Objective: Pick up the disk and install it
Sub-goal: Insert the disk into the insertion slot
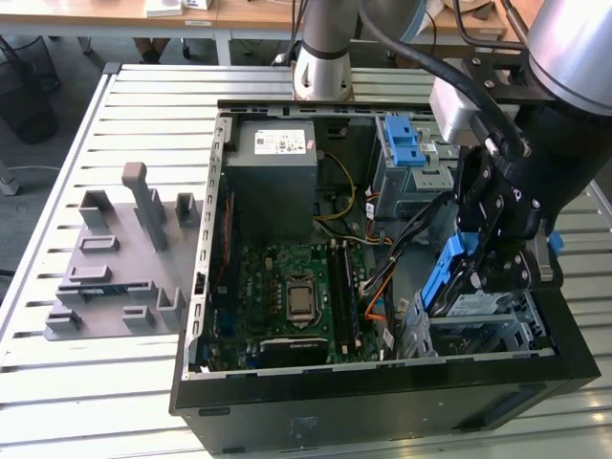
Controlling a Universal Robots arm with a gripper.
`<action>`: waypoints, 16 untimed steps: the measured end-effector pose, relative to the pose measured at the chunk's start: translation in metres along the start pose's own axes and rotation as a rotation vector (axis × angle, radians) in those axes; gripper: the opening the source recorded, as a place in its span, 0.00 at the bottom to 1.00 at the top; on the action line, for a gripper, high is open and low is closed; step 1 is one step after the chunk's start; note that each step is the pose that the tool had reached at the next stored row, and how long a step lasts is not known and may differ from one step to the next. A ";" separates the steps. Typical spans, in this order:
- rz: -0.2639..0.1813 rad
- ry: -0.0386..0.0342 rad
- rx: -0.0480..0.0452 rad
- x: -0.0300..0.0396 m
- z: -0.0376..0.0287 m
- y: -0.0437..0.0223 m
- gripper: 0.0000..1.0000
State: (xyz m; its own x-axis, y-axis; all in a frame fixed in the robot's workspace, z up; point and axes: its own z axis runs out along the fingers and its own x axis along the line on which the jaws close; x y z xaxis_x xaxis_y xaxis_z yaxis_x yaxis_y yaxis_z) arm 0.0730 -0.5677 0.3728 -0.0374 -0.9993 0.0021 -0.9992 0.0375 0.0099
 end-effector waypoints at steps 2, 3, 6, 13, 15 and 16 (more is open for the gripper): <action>0.000 0.0001 0.0000 0.0002 0.0021 -0.0001 0.36; 0.000 0.0000 0.0000 0.0003 0.0031 -0.0001 0.36; 0.000 0.0000 0.0000 0.0006 0.0061 -0.0001 0.36; 0.000 0.0001 0.0000 0.0012 0.0127 -0.0002 0.36; 0.000 0.0000 0.0000 0.0014 0.0145 -0.0002 0.36; 0.000 0.0001 0.0000 0.0014 0.0153 -0.0002 0.36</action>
State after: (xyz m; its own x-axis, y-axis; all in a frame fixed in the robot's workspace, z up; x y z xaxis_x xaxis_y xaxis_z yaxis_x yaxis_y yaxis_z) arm 0.0730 -0.5692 0.3575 -0.0374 -0.9993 0.0021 -0.9993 0.0374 0.0099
